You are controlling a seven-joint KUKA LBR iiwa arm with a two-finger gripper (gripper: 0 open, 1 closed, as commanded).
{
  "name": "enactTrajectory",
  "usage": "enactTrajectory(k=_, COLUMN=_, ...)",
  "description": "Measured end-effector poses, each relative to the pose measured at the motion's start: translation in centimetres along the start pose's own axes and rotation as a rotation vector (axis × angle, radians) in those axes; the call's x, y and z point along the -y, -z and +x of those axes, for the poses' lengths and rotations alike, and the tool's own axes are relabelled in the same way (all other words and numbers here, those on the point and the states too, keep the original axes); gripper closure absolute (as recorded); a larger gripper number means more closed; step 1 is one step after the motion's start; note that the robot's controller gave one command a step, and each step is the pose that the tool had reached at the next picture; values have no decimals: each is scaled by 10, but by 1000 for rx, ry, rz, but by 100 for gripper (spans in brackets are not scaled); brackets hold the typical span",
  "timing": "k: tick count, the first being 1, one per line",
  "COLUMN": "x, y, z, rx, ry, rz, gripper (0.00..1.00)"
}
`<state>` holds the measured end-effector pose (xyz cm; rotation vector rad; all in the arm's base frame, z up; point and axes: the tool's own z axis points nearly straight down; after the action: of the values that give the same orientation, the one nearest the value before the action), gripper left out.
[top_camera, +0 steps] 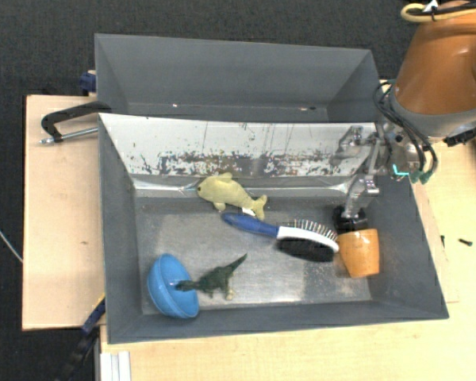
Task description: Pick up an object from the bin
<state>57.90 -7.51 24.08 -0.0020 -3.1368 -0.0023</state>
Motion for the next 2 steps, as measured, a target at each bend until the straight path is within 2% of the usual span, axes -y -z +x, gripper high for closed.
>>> enactTrajectory(k=1, x=-47, y=-140, z=-21, rx=20, ry=-169, rz=-12, gripper=0)
enactTrajectory(k=2, x=-93, y=-165, z=-19, rx=8, ry=-72, rz=0, gripper=0)
